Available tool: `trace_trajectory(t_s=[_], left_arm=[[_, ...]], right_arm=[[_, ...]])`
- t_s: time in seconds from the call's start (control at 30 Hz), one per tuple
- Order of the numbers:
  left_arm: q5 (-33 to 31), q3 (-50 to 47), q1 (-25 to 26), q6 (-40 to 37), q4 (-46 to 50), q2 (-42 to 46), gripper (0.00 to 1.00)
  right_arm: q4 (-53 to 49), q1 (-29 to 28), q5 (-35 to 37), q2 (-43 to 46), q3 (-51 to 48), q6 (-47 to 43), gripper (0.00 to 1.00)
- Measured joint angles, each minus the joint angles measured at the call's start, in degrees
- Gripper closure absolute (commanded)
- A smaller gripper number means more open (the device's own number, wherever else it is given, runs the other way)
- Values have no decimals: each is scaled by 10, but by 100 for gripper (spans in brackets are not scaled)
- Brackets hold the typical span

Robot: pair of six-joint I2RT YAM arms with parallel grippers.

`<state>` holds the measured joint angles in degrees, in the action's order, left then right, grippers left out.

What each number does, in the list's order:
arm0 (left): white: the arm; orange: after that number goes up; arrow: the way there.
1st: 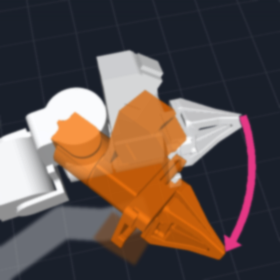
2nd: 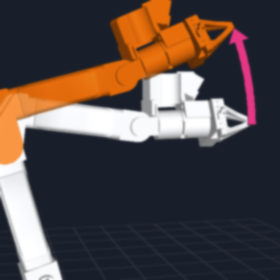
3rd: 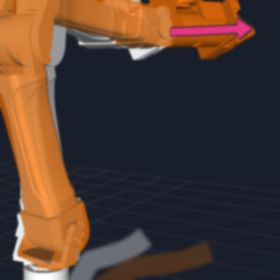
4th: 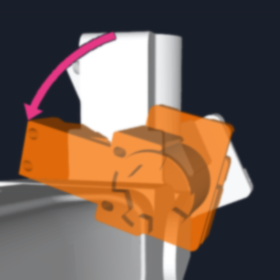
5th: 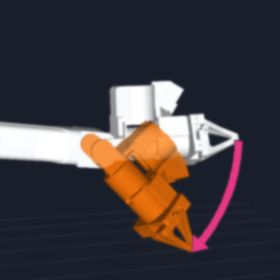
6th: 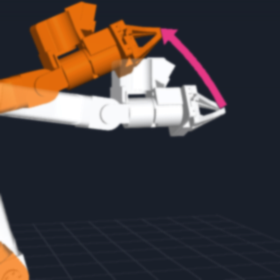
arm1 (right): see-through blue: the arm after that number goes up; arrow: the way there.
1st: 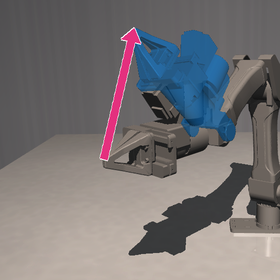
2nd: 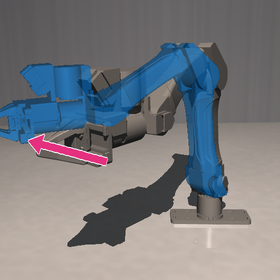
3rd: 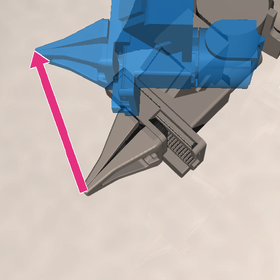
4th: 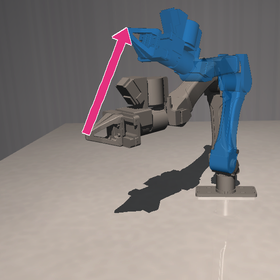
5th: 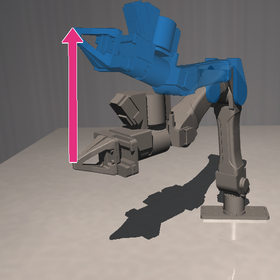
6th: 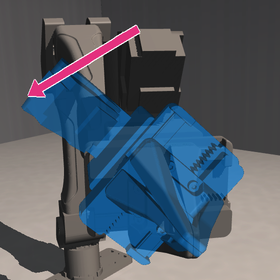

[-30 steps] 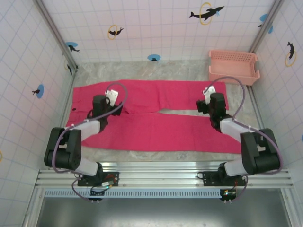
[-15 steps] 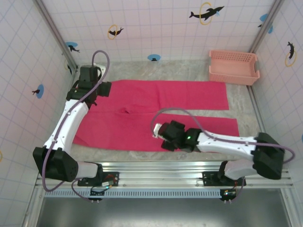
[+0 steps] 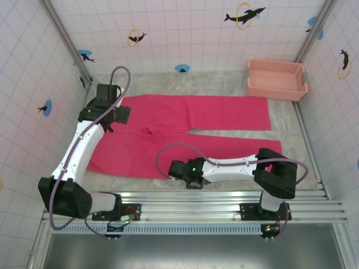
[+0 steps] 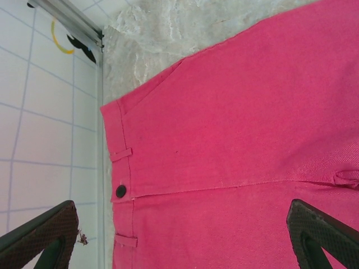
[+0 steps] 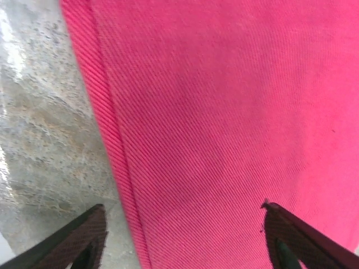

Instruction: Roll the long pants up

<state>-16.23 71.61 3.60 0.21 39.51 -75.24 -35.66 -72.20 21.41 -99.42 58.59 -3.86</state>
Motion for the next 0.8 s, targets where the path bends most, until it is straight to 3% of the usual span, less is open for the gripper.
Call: trace_trajectory(t_s=[0.3,0.4,0.57,0.8], left_arm=[[0,0,0,0,3,0,3],[0,-10,0,-2,-4,5,2],[0,-32,0,-9,-8,17,3],[8,-97,3,-20,-24,80,8]], right_arm=[[-7,12,-41,-48,44,20,75],[0,29,-50,-50,46,25,86],[3,71,-58,-43,46,19,95],[-43,142,-90,9,125,-13,96]])
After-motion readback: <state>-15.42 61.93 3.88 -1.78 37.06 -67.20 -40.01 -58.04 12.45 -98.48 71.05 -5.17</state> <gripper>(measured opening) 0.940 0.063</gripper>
